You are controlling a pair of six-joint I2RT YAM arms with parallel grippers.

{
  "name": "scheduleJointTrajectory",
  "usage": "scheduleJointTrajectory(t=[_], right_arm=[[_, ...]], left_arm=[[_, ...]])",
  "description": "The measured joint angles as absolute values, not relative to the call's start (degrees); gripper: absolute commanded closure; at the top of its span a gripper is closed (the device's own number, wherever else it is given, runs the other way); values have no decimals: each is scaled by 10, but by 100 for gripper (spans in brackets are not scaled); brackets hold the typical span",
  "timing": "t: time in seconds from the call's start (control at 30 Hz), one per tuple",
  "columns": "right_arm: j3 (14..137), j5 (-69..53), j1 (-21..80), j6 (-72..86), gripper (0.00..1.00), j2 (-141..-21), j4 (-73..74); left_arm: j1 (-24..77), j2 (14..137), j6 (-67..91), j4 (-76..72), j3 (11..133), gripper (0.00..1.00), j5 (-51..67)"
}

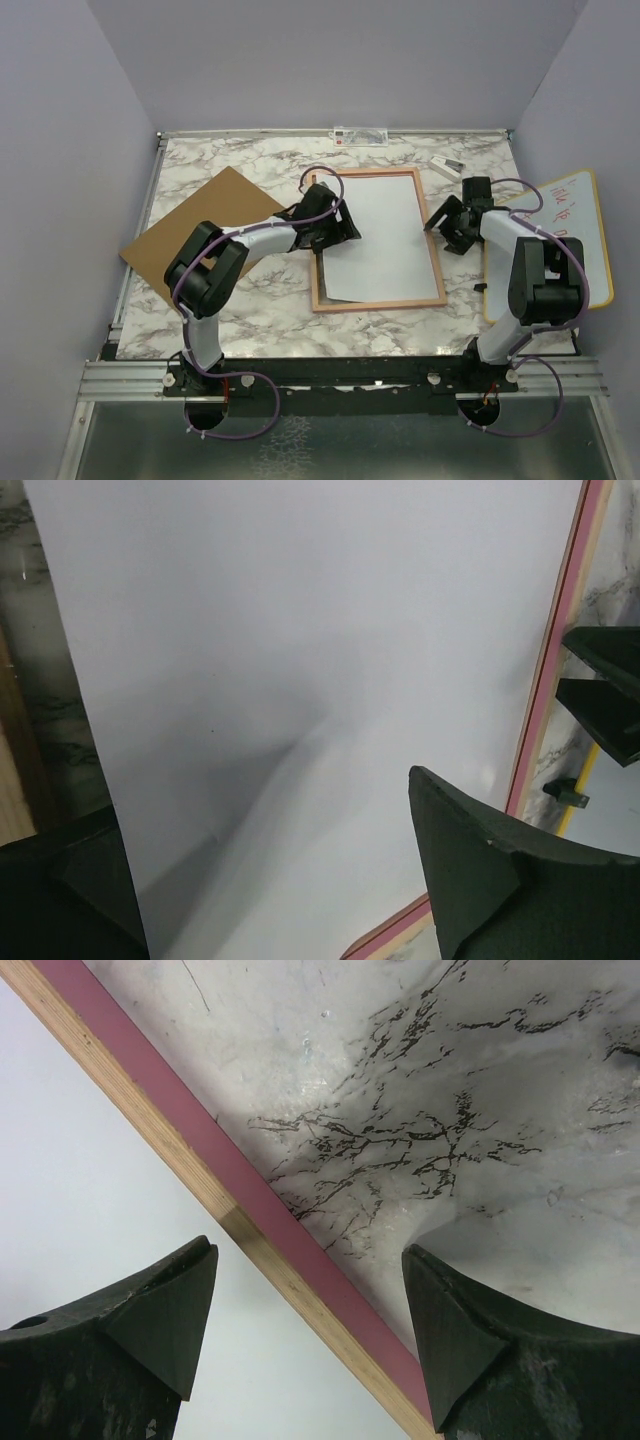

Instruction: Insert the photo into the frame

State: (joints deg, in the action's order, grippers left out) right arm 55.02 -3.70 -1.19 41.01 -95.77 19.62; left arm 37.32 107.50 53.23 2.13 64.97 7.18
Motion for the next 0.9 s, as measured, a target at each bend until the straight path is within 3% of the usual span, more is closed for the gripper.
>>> scheduleJointTrajectory(t=[0.1,0.6,0.9], right_arm=[[547,-37,-12,411,21,-955,196],[541,-36,-12,417,21,-950,194],[564,-22,-12,402,24,-915,237]], left_arm=[[374,1074,523,54,670,1,66],[375,1047,441,325,775,1,-69],[328,1015,322,371,853,1,-159]])
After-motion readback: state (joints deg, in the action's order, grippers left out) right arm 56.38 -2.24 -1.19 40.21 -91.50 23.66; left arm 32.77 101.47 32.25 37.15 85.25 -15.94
